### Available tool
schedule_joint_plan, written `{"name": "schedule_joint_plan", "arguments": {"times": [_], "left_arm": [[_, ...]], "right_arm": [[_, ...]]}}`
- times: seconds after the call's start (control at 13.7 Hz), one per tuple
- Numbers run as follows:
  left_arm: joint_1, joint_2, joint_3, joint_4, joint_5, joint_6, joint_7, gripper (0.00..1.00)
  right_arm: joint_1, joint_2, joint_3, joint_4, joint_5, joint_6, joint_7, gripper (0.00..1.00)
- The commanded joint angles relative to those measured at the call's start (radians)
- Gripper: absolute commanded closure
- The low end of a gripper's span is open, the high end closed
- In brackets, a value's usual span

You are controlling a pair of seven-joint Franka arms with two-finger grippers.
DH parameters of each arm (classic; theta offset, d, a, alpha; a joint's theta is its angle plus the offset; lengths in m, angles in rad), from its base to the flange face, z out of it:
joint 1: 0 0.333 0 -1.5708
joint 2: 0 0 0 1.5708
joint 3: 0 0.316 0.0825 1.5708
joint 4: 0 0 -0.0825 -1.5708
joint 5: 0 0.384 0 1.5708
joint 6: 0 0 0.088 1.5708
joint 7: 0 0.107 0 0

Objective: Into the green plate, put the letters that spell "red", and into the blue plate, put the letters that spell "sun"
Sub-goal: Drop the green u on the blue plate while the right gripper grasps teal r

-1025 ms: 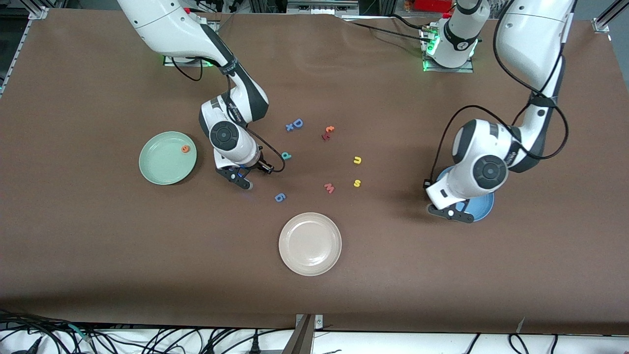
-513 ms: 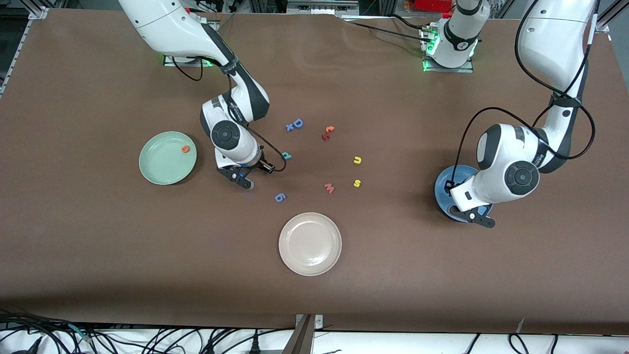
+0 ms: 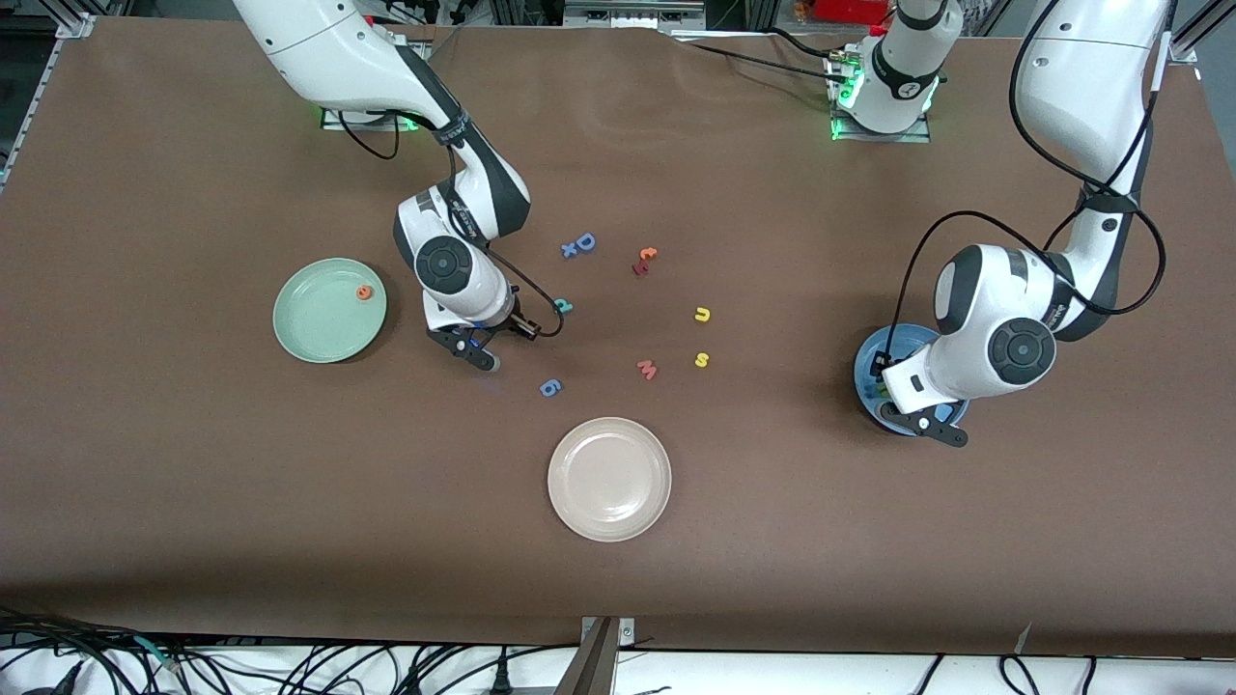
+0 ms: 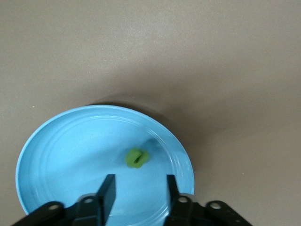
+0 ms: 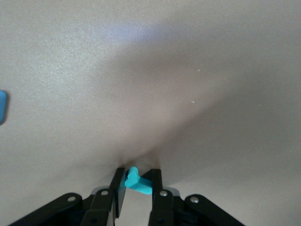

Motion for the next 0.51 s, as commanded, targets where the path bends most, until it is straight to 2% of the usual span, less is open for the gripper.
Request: {"name": "schedule_joint_plan", "arguments": {"times": [0.0,0.22,0.44], "left_arm": [[0.027,-0.004,-0.011,0.001,0.026,-0.004,0.016,0.0],[0.021,-0.004,-0.012,0.001,0.014,-0.004,0.002,0.0],[0.01,-0.004,-0.02,0.002,0.011,-0.001,-0.002,0.0]], "right_arm": [[0.002,0.008,0.001,0.006,0.008,-0.01,0.007,0.91],[-0.02,-0.065,-0.019,0.017,0.008,-0.153,-0.031,0.91],[-0.103,-0.163,-0.022,0.019,0.009,-0.339,-0.16,0.91]]}}
